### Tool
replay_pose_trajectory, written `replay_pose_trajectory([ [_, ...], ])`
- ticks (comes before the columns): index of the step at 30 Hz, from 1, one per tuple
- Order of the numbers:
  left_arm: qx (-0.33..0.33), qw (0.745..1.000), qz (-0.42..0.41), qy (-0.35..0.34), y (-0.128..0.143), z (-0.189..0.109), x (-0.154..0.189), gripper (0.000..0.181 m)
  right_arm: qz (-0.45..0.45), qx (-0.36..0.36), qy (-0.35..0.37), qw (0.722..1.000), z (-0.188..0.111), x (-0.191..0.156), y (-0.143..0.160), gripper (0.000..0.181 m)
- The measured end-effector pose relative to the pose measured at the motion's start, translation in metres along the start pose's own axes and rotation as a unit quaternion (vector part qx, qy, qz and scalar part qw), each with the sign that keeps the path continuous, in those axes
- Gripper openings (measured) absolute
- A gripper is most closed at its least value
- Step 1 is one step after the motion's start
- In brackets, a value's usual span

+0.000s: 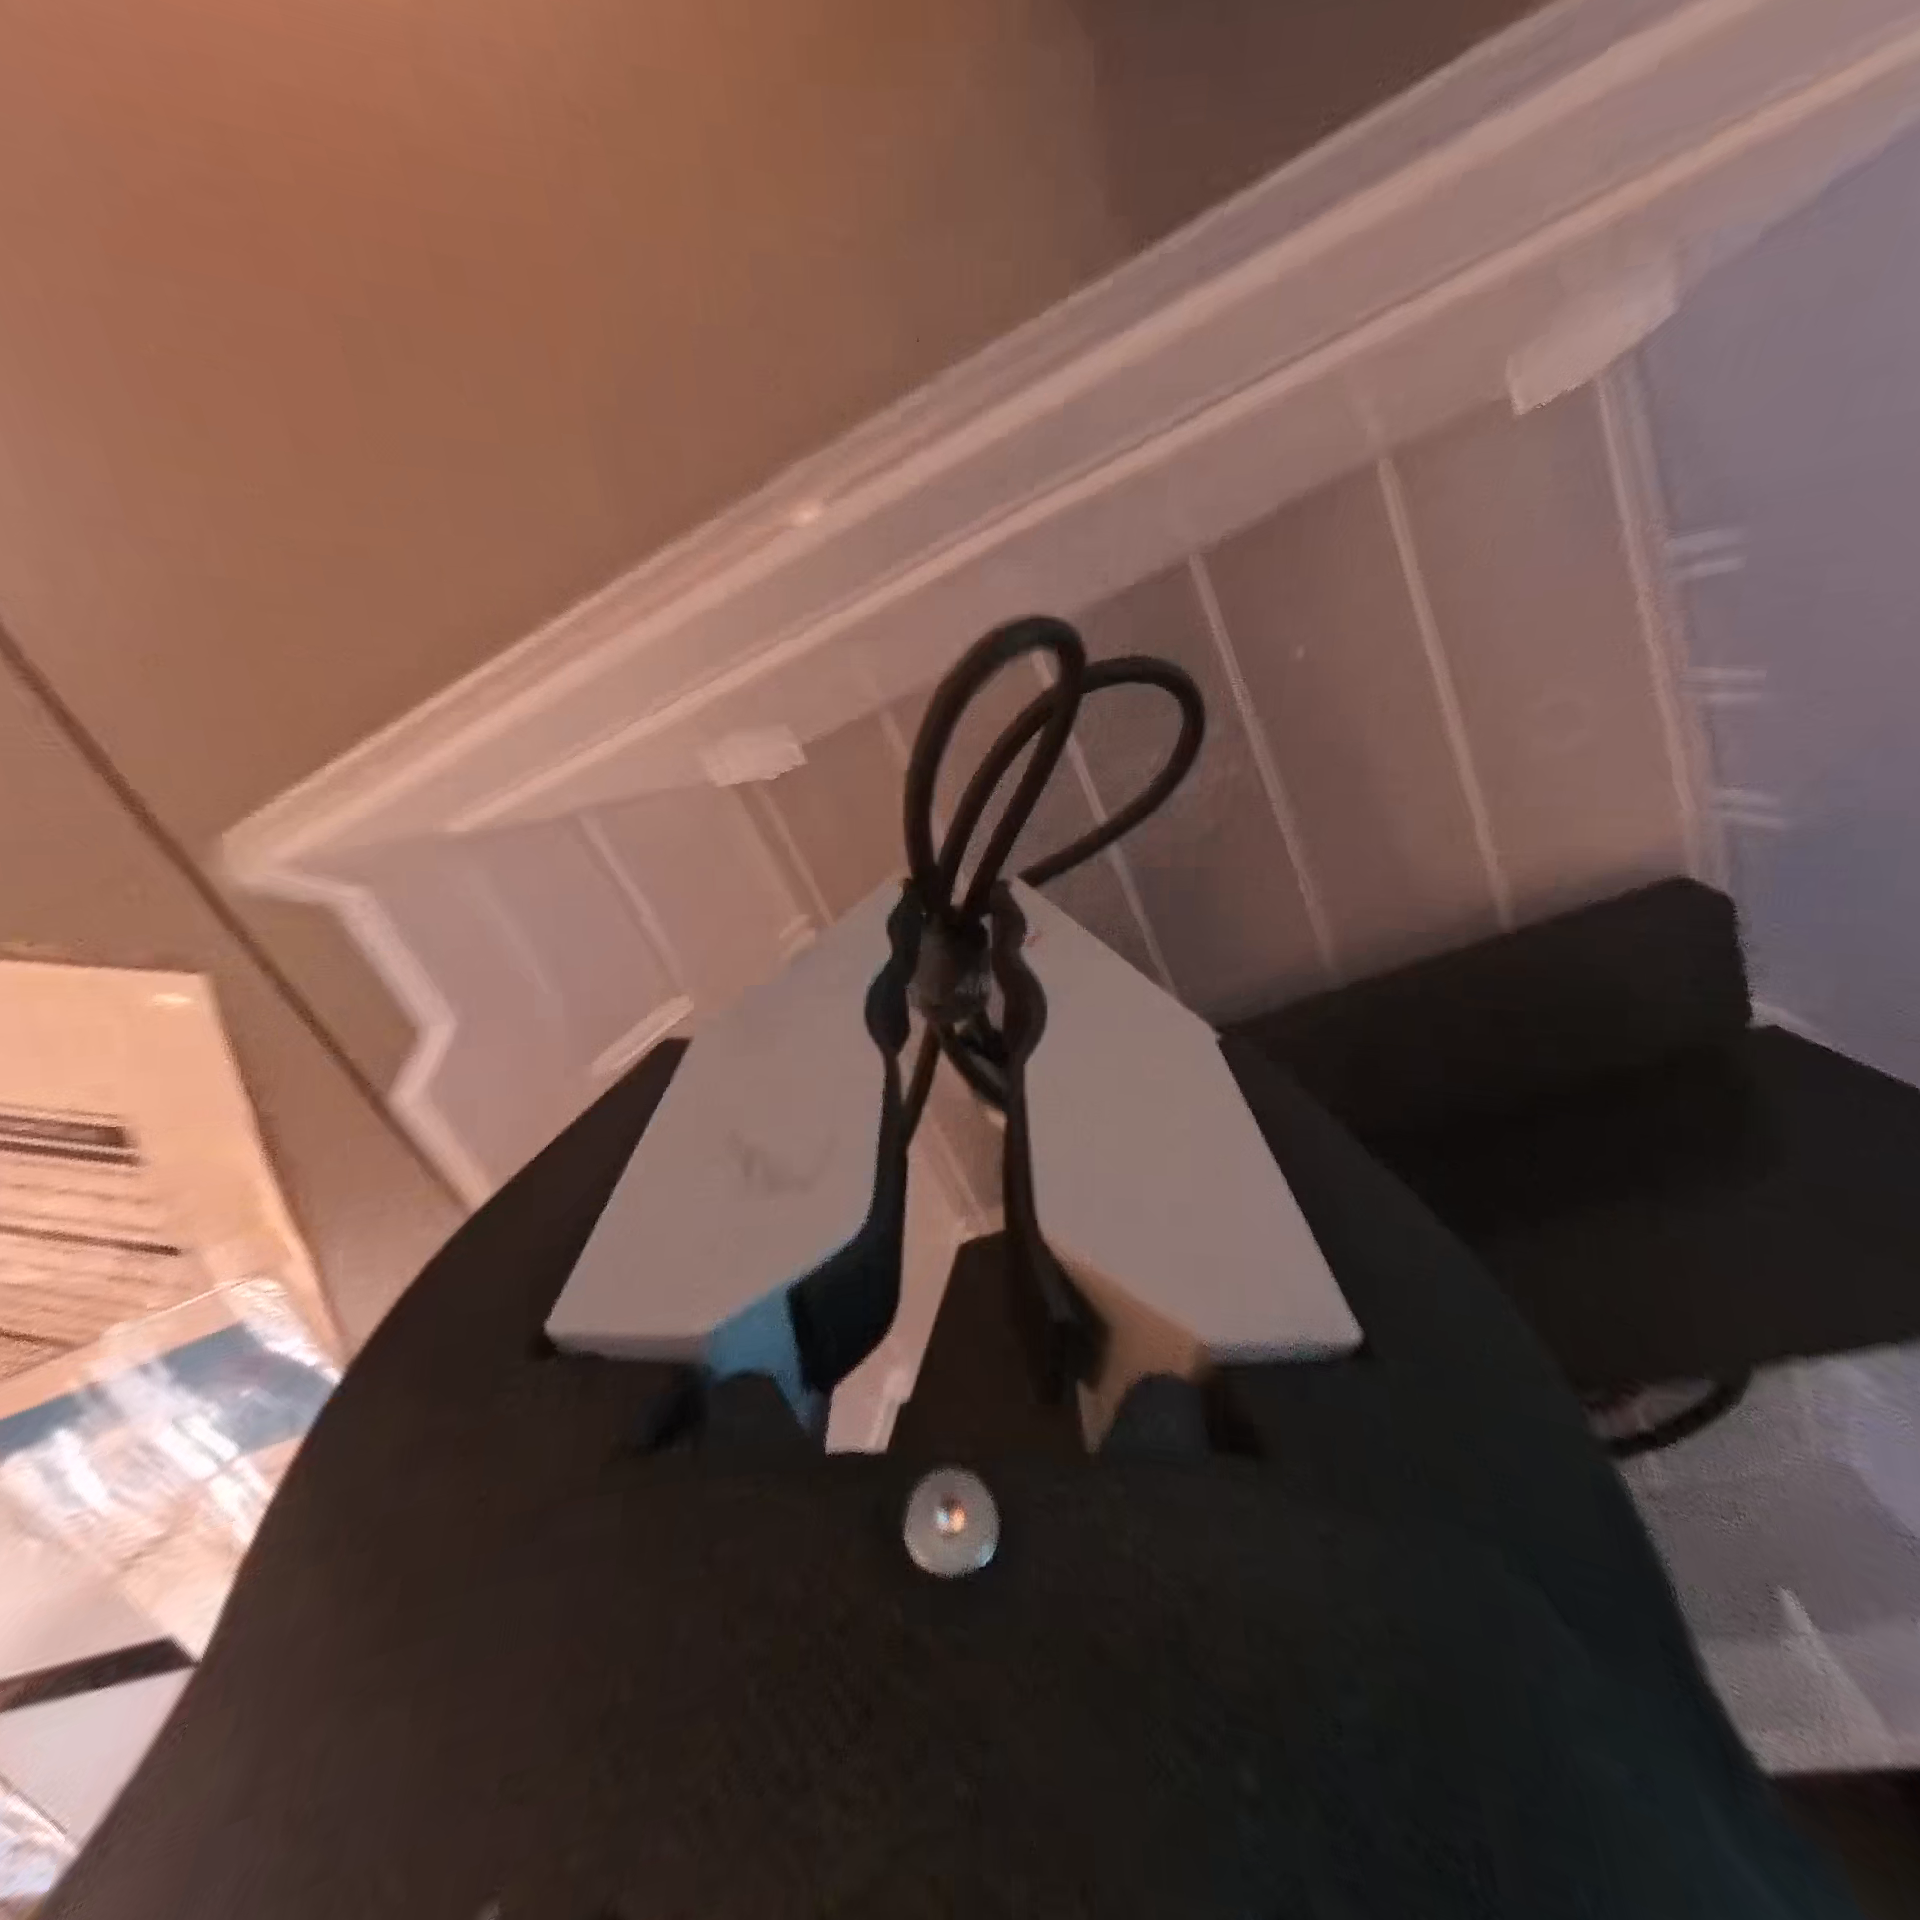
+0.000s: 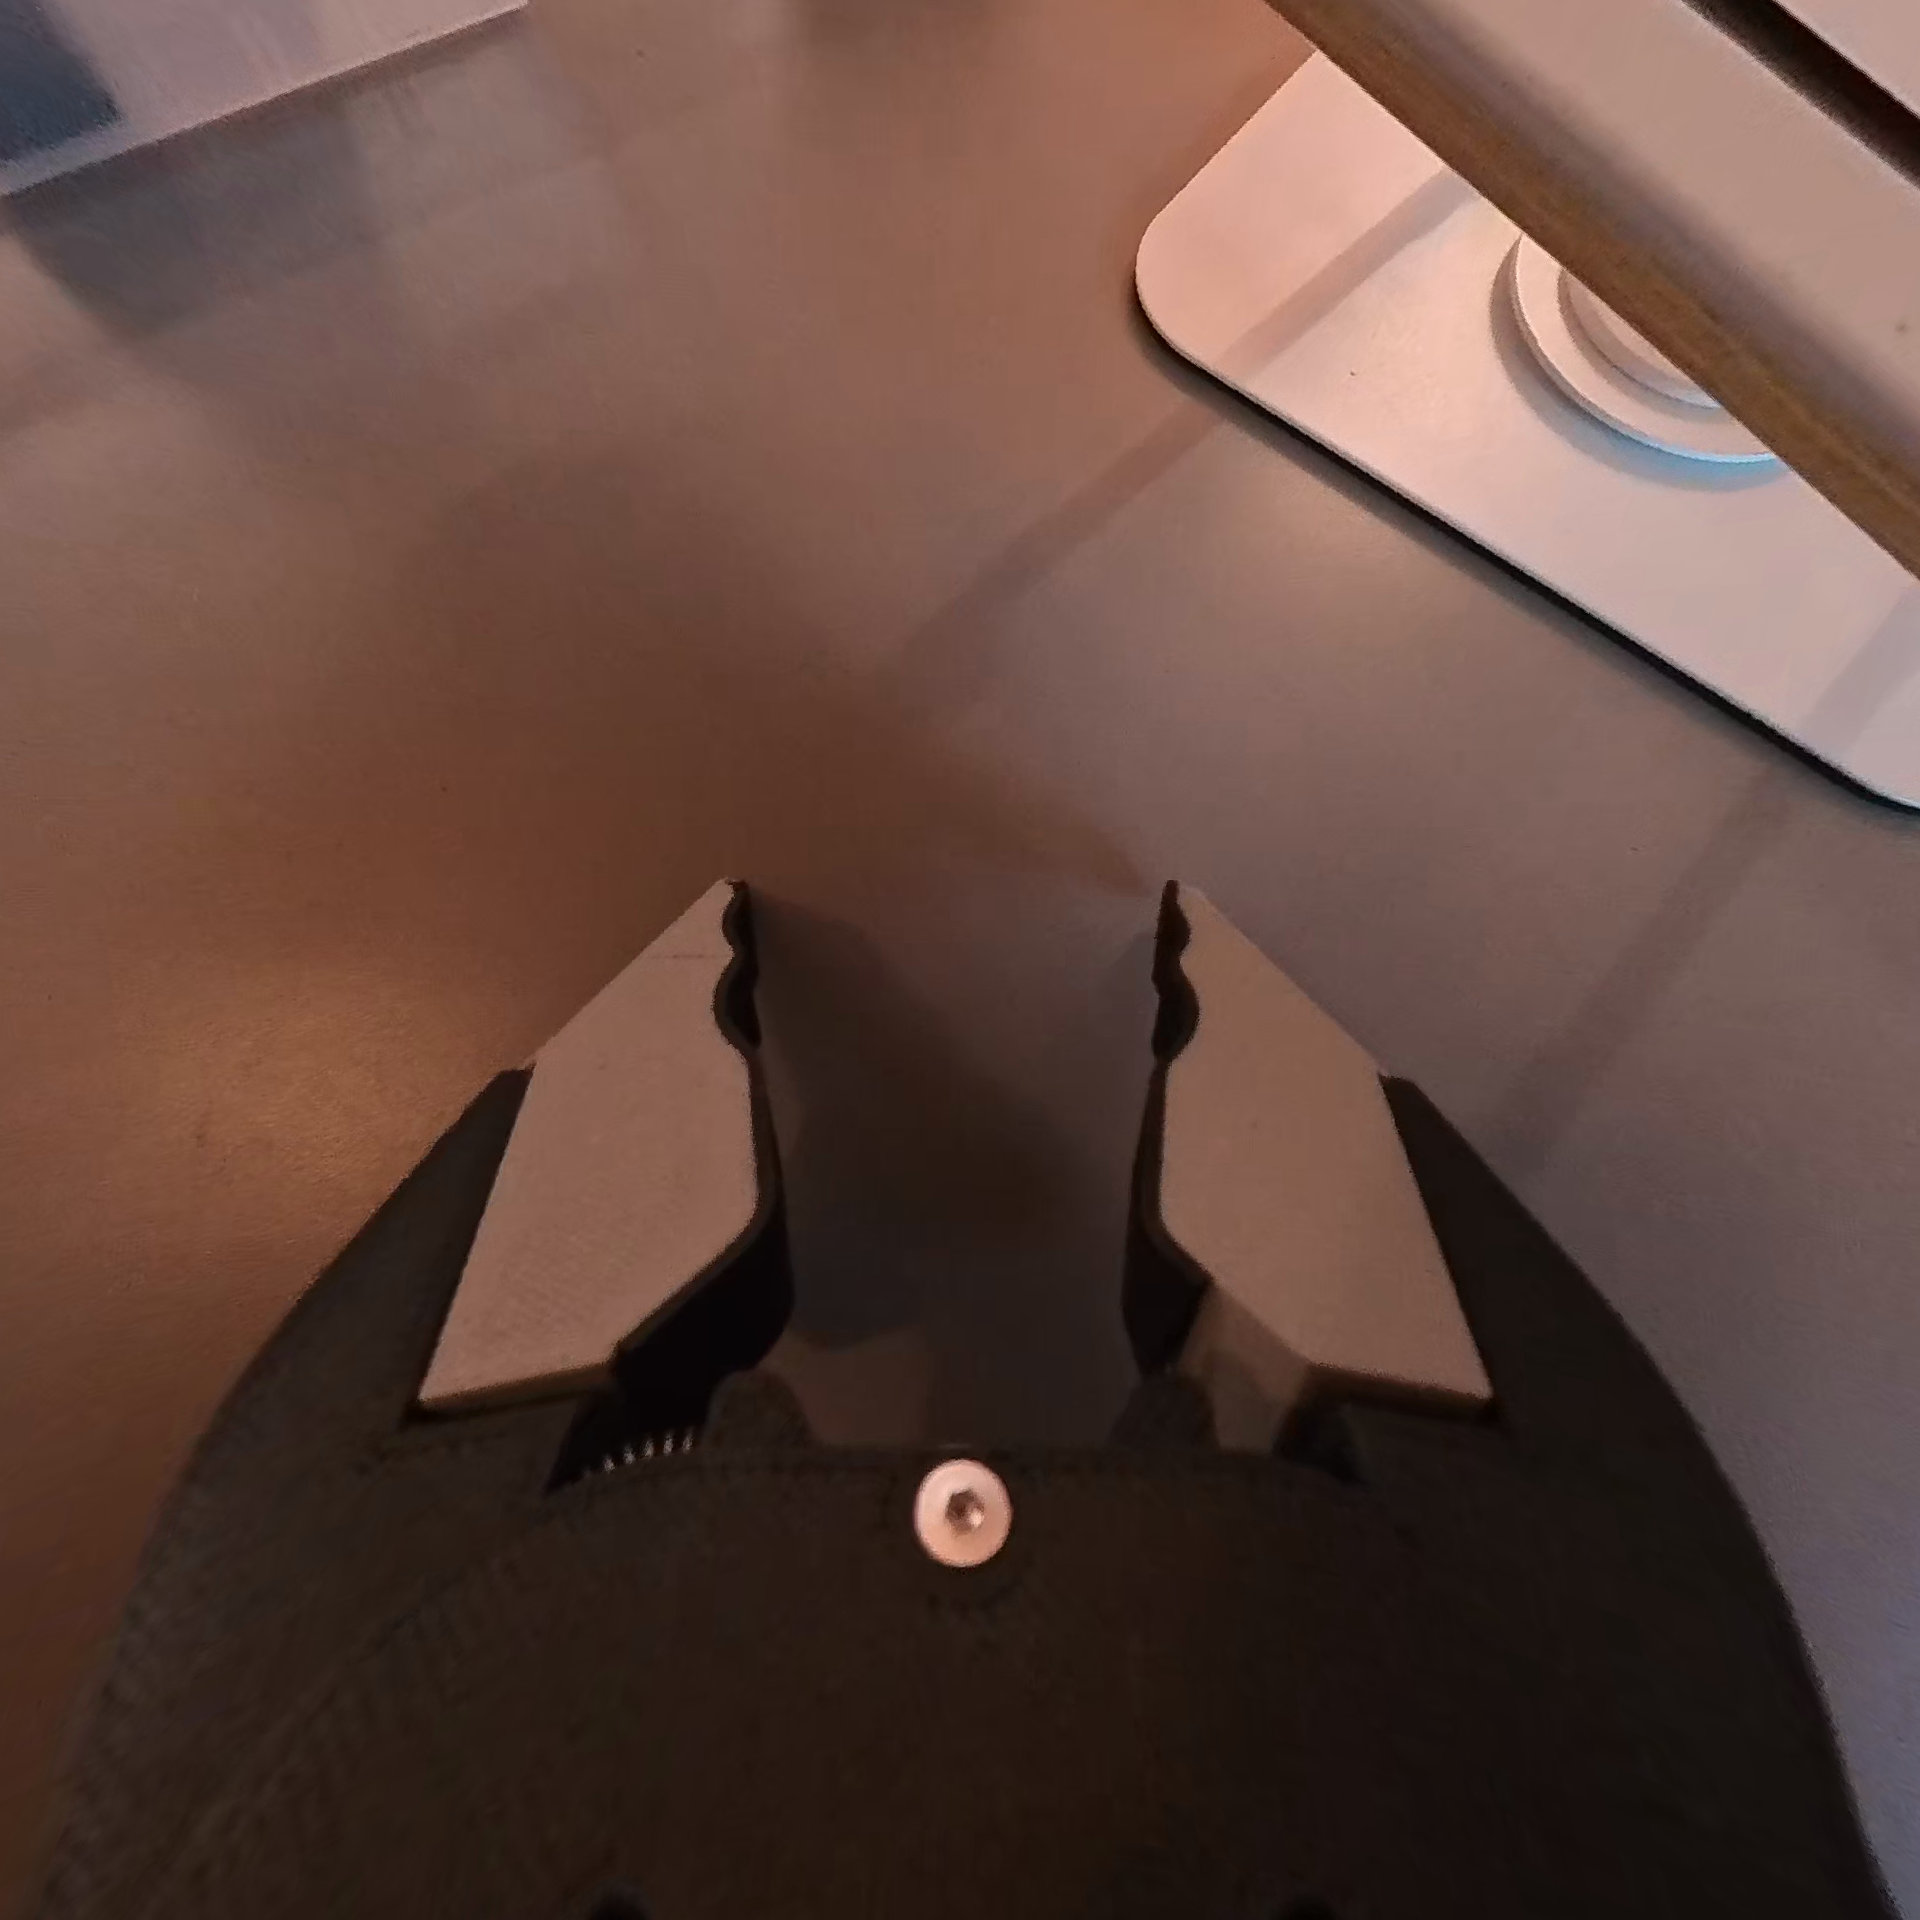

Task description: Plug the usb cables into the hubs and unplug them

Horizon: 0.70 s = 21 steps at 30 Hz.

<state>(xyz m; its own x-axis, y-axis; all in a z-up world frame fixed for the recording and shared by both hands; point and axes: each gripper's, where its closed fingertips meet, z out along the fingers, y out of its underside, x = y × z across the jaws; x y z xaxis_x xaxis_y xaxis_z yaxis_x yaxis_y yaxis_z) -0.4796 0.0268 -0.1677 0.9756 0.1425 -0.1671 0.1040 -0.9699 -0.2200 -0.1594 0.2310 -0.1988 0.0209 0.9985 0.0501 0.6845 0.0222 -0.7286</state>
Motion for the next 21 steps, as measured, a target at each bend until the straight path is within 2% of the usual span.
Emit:
replay_pose_trajectory([
  [6,0.086,0.996,0.004,-0.019,-0.022,-0.069,0.000,0.007,-0.005,0.001,-0.001,1.000,0.000,-0.001,0.000,0.072],
  [13,0.168,0.983,0.012,-0.075,-0.044,-0.129,0.004,0.004,-0.007,0.002,0.000,1.000,0.000,-0.002,0.000,0.072],
  [17,0.193,0.971,0.018,-0.138,-0.050,-0.161,-0.002,0.004,-0.011,0.003,0.003,1.000,-0.001,-0.002,-0.001,0.071],
  [21,0.205,0.965,0.032,-0.162,-0.056,-0.187,0.003,0.004,-0.015,0.004,0.003,1.000,-0.001,-0.003,-0.001,0.069],
])
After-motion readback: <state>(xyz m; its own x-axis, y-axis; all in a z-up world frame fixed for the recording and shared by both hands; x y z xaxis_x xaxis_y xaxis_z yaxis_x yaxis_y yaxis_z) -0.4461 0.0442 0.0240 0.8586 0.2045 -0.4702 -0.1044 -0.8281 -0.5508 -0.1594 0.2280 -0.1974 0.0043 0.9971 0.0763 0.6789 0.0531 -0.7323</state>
